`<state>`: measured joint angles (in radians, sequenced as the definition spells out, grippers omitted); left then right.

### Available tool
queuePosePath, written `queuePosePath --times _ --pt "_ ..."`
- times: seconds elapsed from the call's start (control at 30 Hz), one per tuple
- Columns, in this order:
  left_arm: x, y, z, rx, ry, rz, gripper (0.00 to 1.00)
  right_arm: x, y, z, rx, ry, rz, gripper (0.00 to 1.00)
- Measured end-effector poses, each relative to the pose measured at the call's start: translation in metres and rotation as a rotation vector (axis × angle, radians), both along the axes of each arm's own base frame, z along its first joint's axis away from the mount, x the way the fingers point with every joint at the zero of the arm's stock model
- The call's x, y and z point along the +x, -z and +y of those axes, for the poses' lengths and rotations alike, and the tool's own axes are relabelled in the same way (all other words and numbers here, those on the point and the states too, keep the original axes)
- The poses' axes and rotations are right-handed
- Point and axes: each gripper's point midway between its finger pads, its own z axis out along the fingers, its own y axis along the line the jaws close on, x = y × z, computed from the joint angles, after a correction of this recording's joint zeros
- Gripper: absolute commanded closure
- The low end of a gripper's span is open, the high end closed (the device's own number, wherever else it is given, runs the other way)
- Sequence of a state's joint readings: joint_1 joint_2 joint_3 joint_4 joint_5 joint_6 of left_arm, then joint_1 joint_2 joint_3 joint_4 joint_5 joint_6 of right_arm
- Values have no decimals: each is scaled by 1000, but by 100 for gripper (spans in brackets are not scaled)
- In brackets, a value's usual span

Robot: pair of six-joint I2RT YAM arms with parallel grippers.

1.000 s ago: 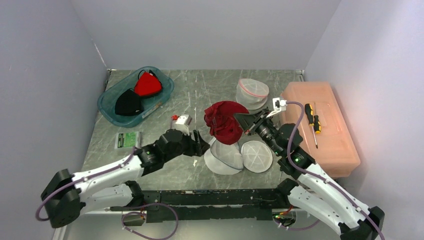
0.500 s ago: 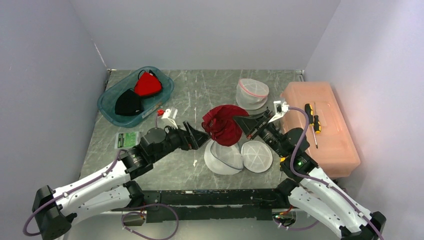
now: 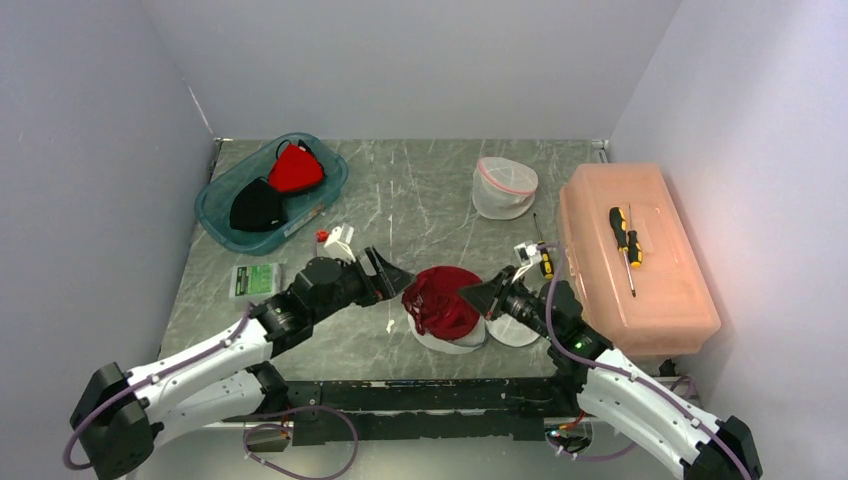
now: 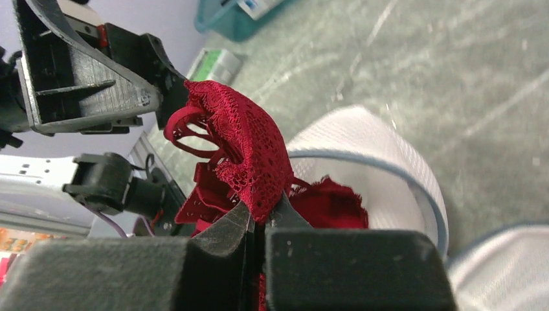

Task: Unzip the laundry bag and remove the bra
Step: Pick up the bra from the laundry bag.

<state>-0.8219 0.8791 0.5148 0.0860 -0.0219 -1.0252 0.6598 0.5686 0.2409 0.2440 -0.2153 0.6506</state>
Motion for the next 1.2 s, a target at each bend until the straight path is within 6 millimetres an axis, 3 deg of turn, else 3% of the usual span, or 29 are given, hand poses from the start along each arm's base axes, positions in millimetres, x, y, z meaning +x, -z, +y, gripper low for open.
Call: queuePosePath --times 0.1,0.17,0.33,0.47,0.5,0.53,0.87,1.1,1.2 --pt "-2 32 1 49 3 70 8 -7 29 -4 -18 6 91 100" --pt "-2 48 1 73 10 109 8 -9 38 -5 -24 15 135 91" --pt "-2 63 -5 96 48 151 10 -10 49 -10 -26 52 212 44" --pt "-4 69 -11 118 88 164 10 -13 58 -18 -51 91 273 23" --pt "-4 68 -12 120 95 162 10 -13 60 -19 -58 100 287 9" --pt "-3 67 -13 120 99 159 10 -13 61 -22 -69 113 307 2" --pt "1 68 -23 153 149 125 17 -10 39 -31 -119 221 474 1" --pt "-1 84 -35 160 213 150 34 -16 80 -17 -214 177 669 10" --pt "-2 89 -41 151 241 158 41 -17 92 -14 -241 164 711 20"
